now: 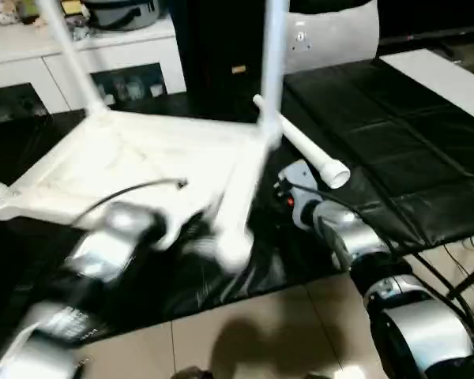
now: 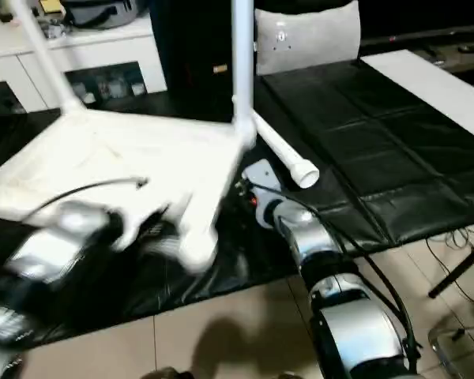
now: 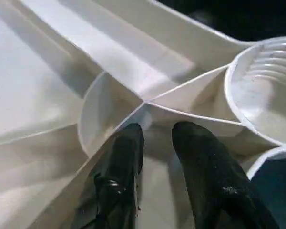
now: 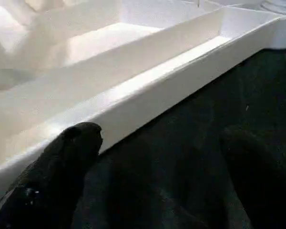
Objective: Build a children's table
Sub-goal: Rotate table base
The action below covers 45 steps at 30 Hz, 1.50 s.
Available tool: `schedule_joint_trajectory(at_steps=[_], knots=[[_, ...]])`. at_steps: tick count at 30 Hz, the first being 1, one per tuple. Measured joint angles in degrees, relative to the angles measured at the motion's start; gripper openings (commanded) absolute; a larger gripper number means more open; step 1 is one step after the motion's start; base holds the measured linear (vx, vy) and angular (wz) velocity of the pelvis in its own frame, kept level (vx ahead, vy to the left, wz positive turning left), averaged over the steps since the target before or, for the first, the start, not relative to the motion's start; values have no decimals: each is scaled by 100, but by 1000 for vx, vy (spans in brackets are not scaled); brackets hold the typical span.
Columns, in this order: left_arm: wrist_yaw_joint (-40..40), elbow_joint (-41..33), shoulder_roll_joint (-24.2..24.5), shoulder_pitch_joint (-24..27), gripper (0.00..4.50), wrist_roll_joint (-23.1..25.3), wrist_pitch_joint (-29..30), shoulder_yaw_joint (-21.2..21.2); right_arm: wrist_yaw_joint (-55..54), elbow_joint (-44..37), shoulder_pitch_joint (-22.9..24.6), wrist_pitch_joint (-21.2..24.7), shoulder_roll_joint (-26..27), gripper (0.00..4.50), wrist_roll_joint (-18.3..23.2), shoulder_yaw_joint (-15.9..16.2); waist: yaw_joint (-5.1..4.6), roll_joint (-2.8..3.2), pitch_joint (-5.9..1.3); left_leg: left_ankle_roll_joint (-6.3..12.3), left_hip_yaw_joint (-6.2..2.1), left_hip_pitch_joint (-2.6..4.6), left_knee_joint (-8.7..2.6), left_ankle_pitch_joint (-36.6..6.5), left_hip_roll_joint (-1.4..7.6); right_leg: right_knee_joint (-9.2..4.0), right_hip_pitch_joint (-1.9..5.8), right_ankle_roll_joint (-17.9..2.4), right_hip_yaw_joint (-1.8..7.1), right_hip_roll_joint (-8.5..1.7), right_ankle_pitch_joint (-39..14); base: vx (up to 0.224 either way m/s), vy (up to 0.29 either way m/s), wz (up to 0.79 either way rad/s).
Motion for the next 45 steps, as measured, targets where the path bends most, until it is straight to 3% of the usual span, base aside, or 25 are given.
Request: schedule_joint_trajectory(at_steps=[5, 13, 16, 18, 20, 25, 28, 30, 31, 32, 33, 34, 35, 37, 38, 39, 40, 41, 42, 43, 44, 45], knots=[[775, 451, -351, -154, 160, -184, -503, 493, 61, -1028, 230, -175, -125, 450, 223, -118, -2, -3, 1, 2, -2, -21, 4, 1, 5, -3, -20, 9, -6, 2, 5, 0, 0, 0], [839, -390, -678, 315, 230, -1032, -602, 1277, -439, -2884, 1132, 789, -286, 450, 524, -707, 106, -9, -2, 45, -1, -65, 3, 10, 7, -26, -49, 13, -11, 5, -6, 0, 0, 0], [1575, -1329, -959, 797, 233, -1200, -34, 1634, -727, -4237, 2179, 1007, -249, 450, 621, -880, 170, -30, -5, 45, -1, -77, 1, 7, 13, -32, -52, 24, -16, 5, -13, 0, 0, 0], [2059, -1903, -1093, 1114, 233, -1116, 442, 1781, -838, -4892, 2726, 1219, -232, 450, 695, -976, 156, -32, -3, 35, 0, -80, 1, 1, 11, -34, -53, 26, -15, 5, -12, 0, 0, 0], [2239, -2405, -1245, 1431, 233, -1146, 637, 1843, -973, -5434, 3048, 1412, -177, 450, 697, -1006, 138, -39, 1, 24, 0, -75, 1, -4, 12, -39, -50, 41, -15, 5, -10, 0, 0, 0], [2235, -2802, -1438, 1758, 233, -1482, -80, 1875, -1107, -6252, 3460, 1701, 42, 450, 924, -919, 92, -51, 4, 20, -1, -47, -30, -3, 11, -84, -31, 96, -14, 10, -15, 0, 0, 0], [2450, -2931, -1443, 1880, 233, -1356, -2, 1888, -1121, -6536, 3653, 1847, 205, 450, 1123, -851, 77, -95, 6, 20, -1, -22, -37, -3, 6, -92, -14, 106, -8, 10, -10, 0, 0, 0], [2615, -3256, -1540, 2098, 233, -1317, 277, 1879, -1198, -6696, 3699, 1946, 182, 450, 1047, -719, 48, -153, 11, 14, -2, -22, -42, 0, 7, -107, -12, 109, -6, 14, -9, 0, 0, 0], [2680, -3374, -1573, 2156, 233, -1284, 387, 1854, -1233, -6742, 3702, 1995, 168, 450, 996, -698, 8, -166, 15, 9, -121, -106, -41, 4, -35, -112, 26, 109, -105, -11, -8, 0, 0, 0], [2725, -3448, -1576, 2189, 233, -1277, 450, 1810, -1275, -6766, 3723, 2079, 159, 450, 976, -701, -54, -175, 8, -8, -292, -120, -34, 14, -60, -145, 81, 95, -193, 11, -1, 16, -29, 38], [2746, -3493, -1552, 2228, 233, -1279, 449, 1815, -1310, -6773, 3722, 2122, 159, 450, 947, -693, -111, -174, 12, -33, -427, -130, -33, 28, -80, -131, 123, 47, -228, 45, -1, 38, -72, 60], [2758, -3502, -1521, 2249, 233, -1280, 449, 1824, -1335, -6780, 3717, 2156, 165, 450, 896, -660, -144, -165, 19, -59, -587, -133, -32, 44, -112, -71, 165, -52, -226, 114, -61, 38, -72, 60], [2792, -3508, -1485, 2251, 233, -1278, 445, 1828, -1345, -6795, 3715, 2195, 155, 450, 867, -644, -193, -182, 28, -104, -771, -126, -35, 71, -160, 107, 165, -307, -160, 226, -220, 17, -123, 65], [2828, -3557, -1445, 2266, 233, -1235, 427, 1837, -1389, -6850, 3691, 2220, 78, 450, 864, -655, -176, -279, 20, -195, -989, -121, -65, 124, -268, 355, 169, -370, -50, 307, -448, 12, -195, 75], [2869, -3582, -1453, 2328, 233, -1212, 434, 1836, -1507, -6856, 3643, 2236, 78, 450, 859, -683, -141, -360, 23, -202, -939, -67, -141, 127, -229, 414, 127, -298, -16, 338, -504, 17, -273, 62], [2899, -3605, -1487, 2372, 233, -1195, 465, 1833, -1601, -6873, 3628, 2252, 78, 450, 854, -722, -69, -429, 40, -203, -803, -32, -72, 21, -192, 370, 127, -308, -18, 392, -498, -6, -293, 31], [2938, -3646, -1546, 2406, 233, -1174, 525, 1817, -1659, -6893, 3630, 2289, 36, 450, 848, -783, 39, -468, 66, 60, -614, -101, 415, -257, -117, 355, 133, -319, -35, 398, -497, -6, -293, 31], [2957, -3689, -1576, 2463, 233, -1153, 633, 1730, -1678, -6895, 3663, 2309, -40, 450, 833, -844, 128, -560, 66, 281, -433, -141, 979, -391, -224, 322, 174, -339, 34, 411, -483, 38, -245, -3], [2958, -3720, -1576, 2463, 233, -1141, 684, 1648, -1676, -6901, 3673, 2316, -94, 450, 814, -877, 163, -569, 39, 321, -378, -49, 973, -410, -385, 280, 151, -344, 73, 418, -472, 55, -206, 9], [2957, -3790, -1571, 2437, 233, -1126, 733, 1581, -1714, -6947, 3679, 2370, -124, 450, 769, -913, 167, -578, 29, 378, -331, 63, 748, -418, -527, 256, 103, -323, 110, 453, -421, 55, -206, 9], [2952, -3919, -1529, 2440, 233, -1122, 797, 1520, -1794, -7009, 3678, 2573, -151, 450, 715, -968, 179, -504, -2, 443, -344, 195, 314, -489, -585, 181, 57, -305, 92, 612, -331, -6, -179, 23], [2942, -3981, -1458, 2448, 233, -1125, 811, 1513, -1832, -7022, 3703, 2738, -156, 450, 687, -987, 188, -476, -10, 355, -380, 205, 217, -547, -533, 130, 52, -316, 31, 650, -299, -9, -149, 16]])
